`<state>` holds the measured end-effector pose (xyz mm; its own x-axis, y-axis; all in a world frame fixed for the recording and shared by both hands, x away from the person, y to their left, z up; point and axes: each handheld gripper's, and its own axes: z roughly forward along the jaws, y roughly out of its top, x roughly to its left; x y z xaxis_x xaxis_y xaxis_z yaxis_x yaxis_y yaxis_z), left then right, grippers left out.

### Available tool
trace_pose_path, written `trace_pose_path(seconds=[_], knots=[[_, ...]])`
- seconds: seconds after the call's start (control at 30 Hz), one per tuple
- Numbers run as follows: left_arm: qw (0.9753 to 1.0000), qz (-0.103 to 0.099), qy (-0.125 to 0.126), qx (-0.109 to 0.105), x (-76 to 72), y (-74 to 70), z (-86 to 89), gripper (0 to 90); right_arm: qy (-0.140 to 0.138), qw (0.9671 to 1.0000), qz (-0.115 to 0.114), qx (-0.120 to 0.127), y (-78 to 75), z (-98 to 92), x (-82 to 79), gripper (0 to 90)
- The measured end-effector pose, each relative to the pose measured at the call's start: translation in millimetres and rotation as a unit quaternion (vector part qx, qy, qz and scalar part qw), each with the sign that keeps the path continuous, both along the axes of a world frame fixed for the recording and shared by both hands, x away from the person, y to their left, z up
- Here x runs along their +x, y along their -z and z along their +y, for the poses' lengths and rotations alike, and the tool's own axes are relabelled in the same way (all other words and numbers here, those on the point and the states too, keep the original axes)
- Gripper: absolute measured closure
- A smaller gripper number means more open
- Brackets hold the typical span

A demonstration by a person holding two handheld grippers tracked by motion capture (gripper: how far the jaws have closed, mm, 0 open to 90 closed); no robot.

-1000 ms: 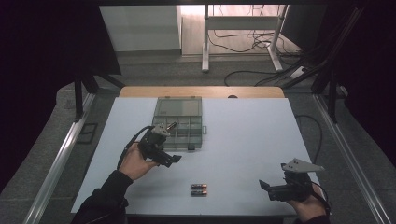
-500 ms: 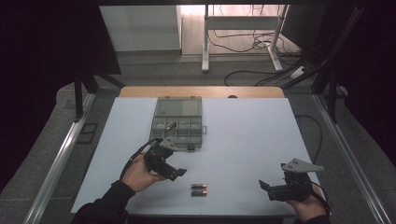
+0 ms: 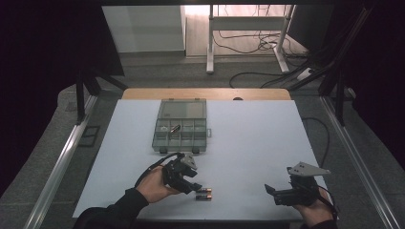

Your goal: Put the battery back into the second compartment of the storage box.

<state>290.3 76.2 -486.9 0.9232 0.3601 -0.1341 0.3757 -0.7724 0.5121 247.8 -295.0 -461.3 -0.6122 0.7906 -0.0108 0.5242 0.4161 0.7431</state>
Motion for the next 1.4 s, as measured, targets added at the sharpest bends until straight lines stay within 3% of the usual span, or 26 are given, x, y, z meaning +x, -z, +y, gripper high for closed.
trace_pose_path(seconds=[0.27,0.63,0.67,0.77,0.8,1.4], knots=[[0.9994,0.001,0.029,0.020,-1.9,8.1,-14.8,67.1,0.000,1.0000,0.001,-0.002,0.2,0.2,0.3,0.0],[0.9976,-0.008,0.044,0.054,-0.5,21.9,-29.1,69.5,0.000,1.0000,0.002,-0.002,0.3,0.4,0.4,0.0],[0.9975,-0.007,0.041,0.057,-0.2,23.5,-30.0,74.2,0.000,1.0000,0.002,-0.003,0.3,0.4,0.4,0.0],[0.9976,-0.008,0.041,0.056,2.0,23.3,-29.3,76.0,0.000,1.0000,0.001,-0.002,0.3,0.3,0.3,0.0],[0.9973,-0.017,0.037,0.061,1.6,22.0,-29.8,76.3,0.001,1.0000,0.002,-0.002,0.2,0.1,0.4,0.0],[0.9992,-0.024,-0.011,0.031,9.4,-0.6,-14.4,76.5,0.000,1.0000,-0.001,0.000,-0.1,-0.3,0.2,0.0]])
